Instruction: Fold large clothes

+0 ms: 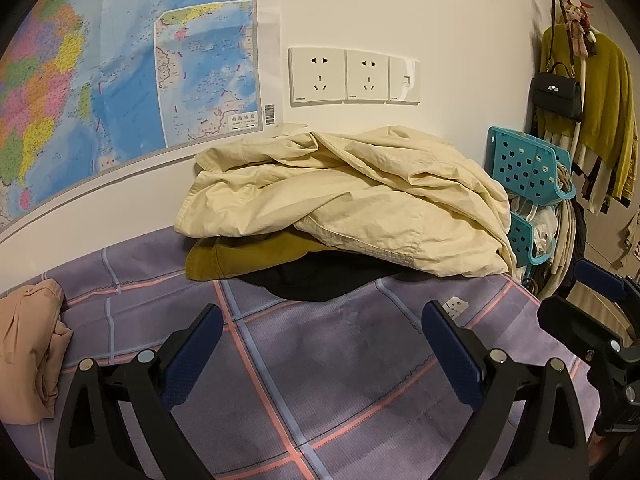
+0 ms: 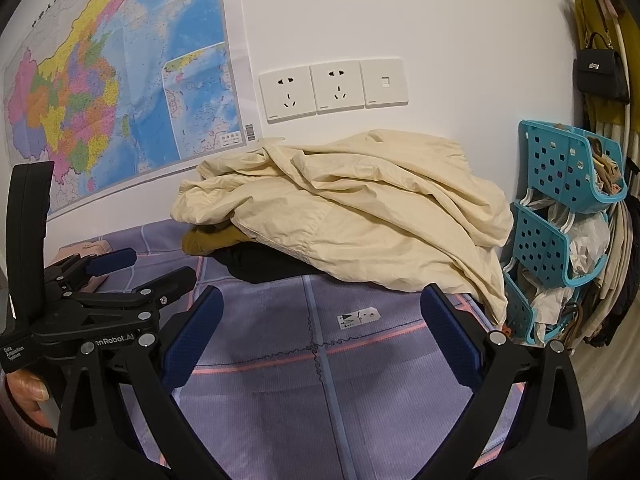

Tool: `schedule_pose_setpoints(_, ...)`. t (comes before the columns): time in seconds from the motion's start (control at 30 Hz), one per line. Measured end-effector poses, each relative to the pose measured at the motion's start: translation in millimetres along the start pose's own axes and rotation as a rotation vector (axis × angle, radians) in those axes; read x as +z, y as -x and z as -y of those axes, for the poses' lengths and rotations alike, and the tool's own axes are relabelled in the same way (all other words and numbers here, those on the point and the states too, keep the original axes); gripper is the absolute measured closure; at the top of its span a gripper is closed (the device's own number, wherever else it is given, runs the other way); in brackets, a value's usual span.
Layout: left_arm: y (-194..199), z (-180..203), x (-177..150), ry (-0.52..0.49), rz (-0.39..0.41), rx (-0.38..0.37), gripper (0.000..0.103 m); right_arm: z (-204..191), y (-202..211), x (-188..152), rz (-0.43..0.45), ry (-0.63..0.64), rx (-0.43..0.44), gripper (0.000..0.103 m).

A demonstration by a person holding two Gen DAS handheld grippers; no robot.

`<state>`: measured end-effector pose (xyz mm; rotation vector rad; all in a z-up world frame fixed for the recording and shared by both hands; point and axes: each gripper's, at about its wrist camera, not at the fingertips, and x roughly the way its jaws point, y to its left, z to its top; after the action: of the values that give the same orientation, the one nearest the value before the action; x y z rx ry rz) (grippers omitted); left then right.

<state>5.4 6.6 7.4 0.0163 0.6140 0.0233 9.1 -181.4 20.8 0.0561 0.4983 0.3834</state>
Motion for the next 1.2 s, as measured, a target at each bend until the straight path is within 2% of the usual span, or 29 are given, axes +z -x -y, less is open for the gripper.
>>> schedule_pose_setpoints(0.73, -14.5, -5.5, 8.0, 0.023, -0.026, 0.003, 0.007, 0.1, -13.4, 12.2, -0.001, 0.029, 0.010, 0.006)
schedule_pose_setpoints(1.03, -28.0, -11.1, 17.8, 0.038, -0.041, 0.015, 0.007, 3.8, -24.6, 26.7, 0.003, 0.056, 0.012, 0.006)
schedule_pose_setpoints(1.2, -44.3, -19.1, 27.1, 0.065, -0.057, 0.018, 0.007, 3.1, -41.2, 45.7, -0.002, 0.118, 0.018, 0.006)
